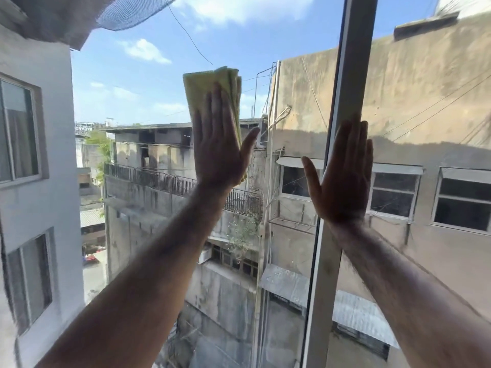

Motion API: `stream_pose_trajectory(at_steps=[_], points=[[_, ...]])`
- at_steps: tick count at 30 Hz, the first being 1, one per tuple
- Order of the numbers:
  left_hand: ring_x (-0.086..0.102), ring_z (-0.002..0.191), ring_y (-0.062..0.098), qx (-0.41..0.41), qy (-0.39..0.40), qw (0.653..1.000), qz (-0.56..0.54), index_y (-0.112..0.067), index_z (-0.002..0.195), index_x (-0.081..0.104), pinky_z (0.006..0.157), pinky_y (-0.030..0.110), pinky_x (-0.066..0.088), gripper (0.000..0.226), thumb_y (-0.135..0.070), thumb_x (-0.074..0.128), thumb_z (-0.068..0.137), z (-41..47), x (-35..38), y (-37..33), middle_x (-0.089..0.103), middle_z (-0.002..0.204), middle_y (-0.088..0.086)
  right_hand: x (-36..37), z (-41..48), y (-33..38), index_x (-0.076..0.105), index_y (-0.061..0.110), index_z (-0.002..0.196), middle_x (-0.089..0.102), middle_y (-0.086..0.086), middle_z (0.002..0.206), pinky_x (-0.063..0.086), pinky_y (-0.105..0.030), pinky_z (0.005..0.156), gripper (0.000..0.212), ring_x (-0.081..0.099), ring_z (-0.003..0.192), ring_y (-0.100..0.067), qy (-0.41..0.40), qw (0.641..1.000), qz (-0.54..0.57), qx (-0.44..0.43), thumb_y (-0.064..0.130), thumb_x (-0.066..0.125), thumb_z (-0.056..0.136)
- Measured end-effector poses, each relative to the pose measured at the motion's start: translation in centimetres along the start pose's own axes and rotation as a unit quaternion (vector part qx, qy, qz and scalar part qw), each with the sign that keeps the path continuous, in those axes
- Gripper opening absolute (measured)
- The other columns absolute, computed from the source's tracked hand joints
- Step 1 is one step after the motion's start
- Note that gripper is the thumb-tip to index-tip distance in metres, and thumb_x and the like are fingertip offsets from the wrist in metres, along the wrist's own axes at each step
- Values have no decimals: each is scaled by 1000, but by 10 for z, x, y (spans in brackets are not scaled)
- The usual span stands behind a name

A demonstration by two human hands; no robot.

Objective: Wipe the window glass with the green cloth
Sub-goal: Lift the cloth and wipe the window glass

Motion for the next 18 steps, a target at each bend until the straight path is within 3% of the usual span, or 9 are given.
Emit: stream_pose_trajectory(at_steps=[2,4,7,10,12,14,18], points=[[19,162,34,74,4,997,1,3,161,25,131,53,20,96,-71,36,101,-26,9,-27,23,171,21,0,0,0,14,-3,165,12,-23,175,16,-52,135,90,11,165,-34,-3,1000,-2,1,63,34,107],[20,161,35,99,2,995,-5,5,159,28,129,55,23,96,-69,44,101,-63,12,-37,24,171,22,0,1,0,16,-3,165,13,-23,175,18,-52,134,89,12,165,-34,-5,1000,-1,4,62,35,107],[22,160,36,101,19,995,4,5,159,29,128,56,26,96,-71,41,101,-93,13,-35,25,171,22,0,0,-1,17,-3,165,14,-23,175,17,-52,134,88,13,165,-34,-7,1000,6,3,62,35,107],[45,149,34,115,-1,993,2,1,155,42,122,50,39,83,-65,34,105,-81,-5,-31,45,162,19,0,1,0,18,-3,164,14,-23,175,17,-52,135,89,13,165,-34,-5,1000,6,4,63,32,107],[61,129,30,140,-29,989,-25,-4,143,59,108,44,52,57,-47,46,108,-64,-18,-26,63,144,16,0,1,-1,17,-3,164,14,-23,175,17,-51,135,89,13,165,-34,-3,1000,7,6,63,32,107],[64,123,29,162,-43,985,-36,-7,129,68,104,43,55,31,-18,62,101,-49,-28,-18,68,134,13,-1,0,0,17,-3,164,13,-23,175,17,-52,134,89,12,165,-34,1,1000,7,4,63,31,107],[59,135,36,159,10,986,-39,-4,121,68,122,57,41,36,6,53,90,-27,-35,-11,63,143,21,0,1,-1,15,-3,165,12,-23,175,17,-53,134,90,11,165,-34,10,1000,8,8,64,30,107]])
Point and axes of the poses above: each hand's wrist, its own z-axis towards the middle knuckle, its own x-axis out of the palm, y = z × x, the point moved 5 cm from there along z, towards the middle knuckle
